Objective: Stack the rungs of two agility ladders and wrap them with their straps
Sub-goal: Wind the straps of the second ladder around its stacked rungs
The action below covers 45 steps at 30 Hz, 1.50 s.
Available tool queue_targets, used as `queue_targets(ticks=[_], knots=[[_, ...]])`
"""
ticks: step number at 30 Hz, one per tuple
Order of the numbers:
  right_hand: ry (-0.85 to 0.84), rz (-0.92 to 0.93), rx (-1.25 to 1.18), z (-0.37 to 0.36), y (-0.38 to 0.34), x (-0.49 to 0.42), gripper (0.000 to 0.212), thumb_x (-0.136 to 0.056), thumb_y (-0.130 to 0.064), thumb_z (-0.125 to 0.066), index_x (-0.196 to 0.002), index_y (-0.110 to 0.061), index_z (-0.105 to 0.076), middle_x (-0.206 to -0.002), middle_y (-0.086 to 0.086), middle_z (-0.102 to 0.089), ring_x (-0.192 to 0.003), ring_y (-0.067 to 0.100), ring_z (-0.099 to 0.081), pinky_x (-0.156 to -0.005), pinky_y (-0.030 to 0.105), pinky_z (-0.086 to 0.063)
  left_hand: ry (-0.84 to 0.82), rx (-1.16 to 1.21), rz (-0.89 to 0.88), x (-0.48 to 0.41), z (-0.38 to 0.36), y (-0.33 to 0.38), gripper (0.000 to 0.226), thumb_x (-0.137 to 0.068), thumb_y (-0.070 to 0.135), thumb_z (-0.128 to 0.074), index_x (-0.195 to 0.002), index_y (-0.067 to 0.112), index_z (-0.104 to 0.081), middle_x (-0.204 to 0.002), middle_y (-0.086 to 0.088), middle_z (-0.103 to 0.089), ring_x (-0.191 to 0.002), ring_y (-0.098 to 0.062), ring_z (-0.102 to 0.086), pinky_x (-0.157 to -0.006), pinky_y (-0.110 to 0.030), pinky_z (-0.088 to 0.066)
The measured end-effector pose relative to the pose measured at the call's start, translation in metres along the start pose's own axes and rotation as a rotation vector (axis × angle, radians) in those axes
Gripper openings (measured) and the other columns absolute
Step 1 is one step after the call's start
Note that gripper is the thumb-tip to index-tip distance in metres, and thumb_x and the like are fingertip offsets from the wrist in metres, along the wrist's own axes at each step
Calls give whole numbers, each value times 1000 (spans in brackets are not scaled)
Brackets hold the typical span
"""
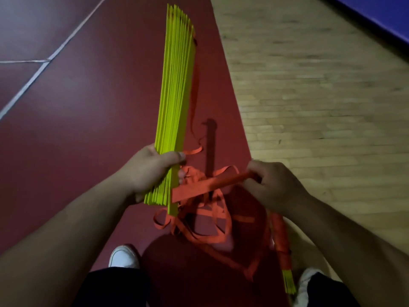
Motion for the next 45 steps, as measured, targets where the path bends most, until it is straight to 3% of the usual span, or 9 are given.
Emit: queue_targets(ticks=[11, 14, 21, 24, 26, 28, 31, 39, 45], knots=[[70, -444, -697, -2, 41, -17, 11, -97, -28, -64, -105, -24, -71, -61, -14, -70, -46, 0, -58, -55, 27, -46, -283, -191, -62, 9, -24, -27, 26, -80, 34, -64, -83, 9, -71, -75, -2, -69, -65, -15, -63, -62, -23, -52], [87, -441, -1012, 0, 25, -23, 53, -87, -48, -67, -126, -13, -63, -96, 1, -78, -62, 4, -67, -53, 22, -50, -381, -197, -80, 13, -34, -31, 34, -78, 35, -68, -97, 7, -69, -82, -3, -68, -72, -14, -63, -68, -28, -51], [201, -360, -1135, 19, 16, -27, 54, -83, -57, -61, -102, -6, -60, -84, 16, -56, -71, 22, -56, -73, 44, -46, -558, -324, -125, 24, -62, -39, 30, -87, 15, -60, -113, -1, -57, -88, -10, -62, -77, -19, -58, -72, -39, -49], [184, -368, -1223, 19, 9, -23, 67, -78, -58, -67, -113, -1, -61, -100, 26, -68, -84, 34, -69, -82, 51, -56, -543, -418, -191, 20, -61, -38, 58, -90, 53, -58, -134, 16, -51, -122, 0, -65, -109, -17, -60, -98, -38, -47], [220, -388, -1261, 18, 5, -22, 59, -83, -47, -71, -112, 3, -59, -110, 40, -63, -94, 46, -66, -86, 59, -54, -533, -372, -145, 19, -61, -40, 80, -75, 86, -44, -135, 34, -49, -132, 31, -56, -124, 13, -47, -105, -11, -36], [245, -394, -1216, 18, 4, -21, 39, -87, -38, -70, -103, -4, -61, -109, 46, -58, -87, 45, -62, -77, 64, -52, -490, -291, -1, 18, -58, -49, 70, -68, 92, -43, -122, 52, -60, -118, 51, -49, -112, 33, -39, -93, 5, -29], [184, -361, -1058, 11, 3, -18, 36, -82, -40, -72, -98, -9, -63, -102, 38, -66, -86, 41, -68, -76, 67, -54, -505, -231, 118, 13, -60, -60, 65, -69, 91, -46, -113, 50, -69, -120, 26, -66, -111, 10, -60, -91, -10, -45], [-150, -163, -575, -45, -34, 6, 24, -83, -31, -82, -96, -38, -63, -82, -38, -68, -76, -17, -65, -62, 1, -43, -178, 285, -97, -20, -35, 5, 96, -76, 79, -40, -144, 10, -46, -132, -11, -59, -127, -28, -54, -106, -50, -43], [-307, -133, -387, -66, -48, 15, 36, -80, -50, -77, -109, -37, -62, -98, -15, -73, -87, -1, -68, -80, 29, -57, -193, 310, -179, -16, -37, 11, 52, -81, 28, -70, -128, 12, -54, -97, -6, -74, -97, -23, -71, -74, -32, -57]])
Point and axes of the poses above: each hand's wrist, its own x-axis away from the middle knuckle, its own z-axis out of the back of the hand, y = z × x, the point moved 5 cm from there along -x, towards the middle knuckle
